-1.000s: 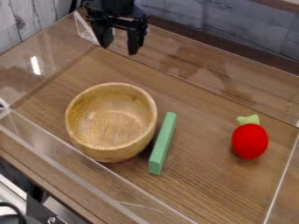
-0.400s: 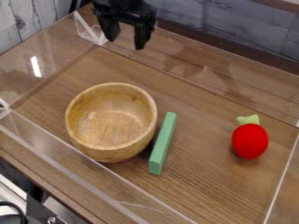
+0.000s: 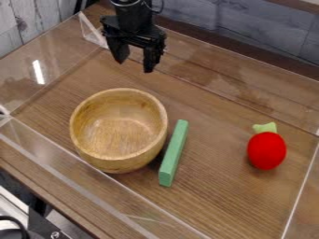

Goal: Move the red fruit to the right

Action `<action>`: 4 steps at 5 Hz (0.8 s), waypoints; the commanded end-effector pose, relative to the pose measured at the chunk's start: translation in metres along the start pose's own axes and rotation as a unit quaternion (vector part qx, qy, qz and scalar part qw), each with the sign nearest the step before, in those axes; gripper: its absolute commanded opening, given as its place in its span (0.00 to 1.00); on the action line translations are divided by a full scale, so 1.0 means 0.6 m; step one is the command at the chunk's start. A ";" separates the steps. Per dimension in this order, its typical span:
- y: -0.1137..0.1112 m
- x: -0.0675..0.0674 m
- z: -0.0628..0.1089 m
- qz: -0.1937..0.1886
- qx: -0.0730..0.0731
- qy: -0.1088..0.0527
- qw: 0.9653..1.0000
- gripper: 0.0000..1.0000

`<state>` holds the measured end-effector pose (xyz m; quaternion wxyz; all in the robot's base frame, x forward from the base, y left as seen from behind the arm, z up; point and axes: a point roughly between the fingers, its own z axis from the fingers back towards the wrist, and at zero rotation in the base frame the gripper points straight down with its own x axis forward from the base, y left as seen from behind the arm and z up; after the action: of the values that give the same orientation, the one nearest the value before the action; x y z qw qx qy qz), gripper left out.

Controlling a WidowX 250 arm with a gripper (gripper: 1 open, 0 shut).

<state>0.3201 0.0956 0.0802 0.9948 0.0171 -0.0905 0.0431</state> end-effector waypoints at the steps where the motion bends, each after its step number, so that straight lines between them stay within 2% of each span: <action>1: -0.010 -0.005 0.012 -0.009 0.003 -0.003 1.000 1.00; 2: -0.023 -0.022 -0.010 -0.018 0.000 0.014 1.000 1.00; 3: -0.048 -0.036 -0.023 -0.031 -0.006 0.023 0.999 1.00; 4: -0.097 -0.047 -0.001 -0.041 -0.010 0.022 0.999 1.00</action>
<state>0.2932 0.0305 0.0566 0.9991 0.0040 -0.0412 -0.0072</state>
